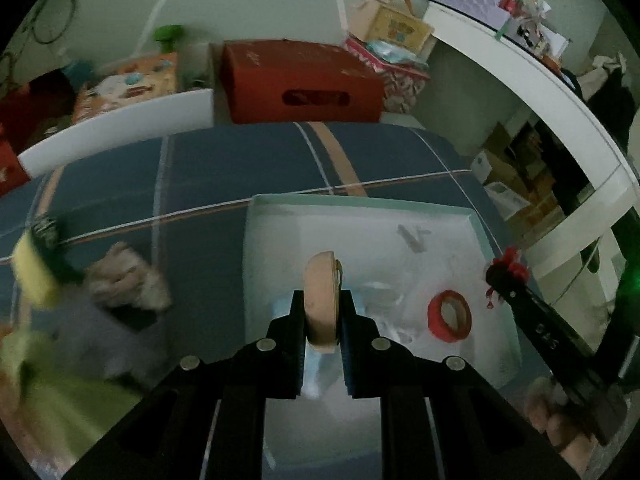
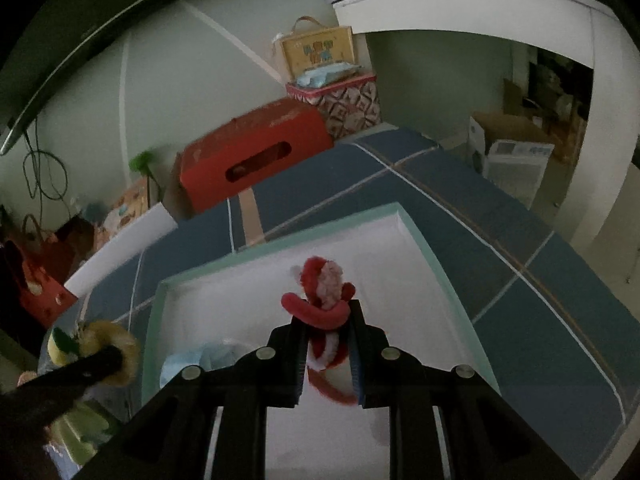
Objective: Organize soft objects
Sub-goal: 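Carry the round sponge and red toy over the white tray with both tools, then release the sponge and red toy into the tray by opening both tools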
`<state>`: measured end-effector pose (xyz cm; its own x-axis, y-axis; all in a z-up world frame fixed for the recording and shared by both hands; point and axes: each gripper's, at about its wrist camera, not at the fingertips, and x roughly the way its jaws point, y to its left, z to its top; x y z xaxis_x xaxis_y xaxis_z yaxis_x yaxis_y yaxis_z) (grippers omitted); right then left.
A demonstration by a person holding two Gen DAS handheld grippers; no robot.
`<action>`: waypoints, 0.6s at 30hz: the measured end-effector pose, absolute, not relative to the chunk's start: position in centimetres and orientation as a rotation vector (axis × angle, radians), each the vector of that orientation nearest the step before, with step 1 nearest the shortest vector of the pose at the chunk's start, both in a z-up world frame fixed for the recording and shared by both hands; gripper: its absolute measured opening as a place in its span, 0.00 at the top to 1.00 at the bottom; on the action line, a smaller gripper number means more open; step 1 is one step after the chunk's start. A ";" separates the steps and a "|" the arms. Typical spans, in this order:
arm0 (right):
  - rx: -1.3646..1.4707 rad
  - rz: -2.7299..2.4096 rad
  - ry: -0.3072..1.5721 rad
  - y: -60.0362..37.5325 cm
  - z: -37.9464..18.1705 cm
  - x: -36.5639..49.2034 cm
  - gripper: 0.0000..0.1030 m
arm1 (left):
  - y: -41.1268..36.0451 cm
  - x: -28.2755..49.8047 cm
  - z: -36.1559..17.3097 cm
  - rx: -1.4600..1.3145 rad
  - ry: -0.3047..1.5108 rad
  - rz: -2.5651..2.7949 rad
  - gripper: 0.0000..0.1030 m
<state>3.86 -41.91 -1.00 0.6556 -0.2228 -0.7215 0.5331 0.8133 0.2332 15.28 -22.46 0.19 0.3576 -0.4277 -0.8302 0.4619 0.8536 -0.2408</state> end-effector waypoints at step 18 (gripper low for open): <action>0.434 -0.461 0.767 -42.9 -3.4 7.0 0.75 | -26.8 20.0 -3.9 0.012 1.113 -0.590 0.60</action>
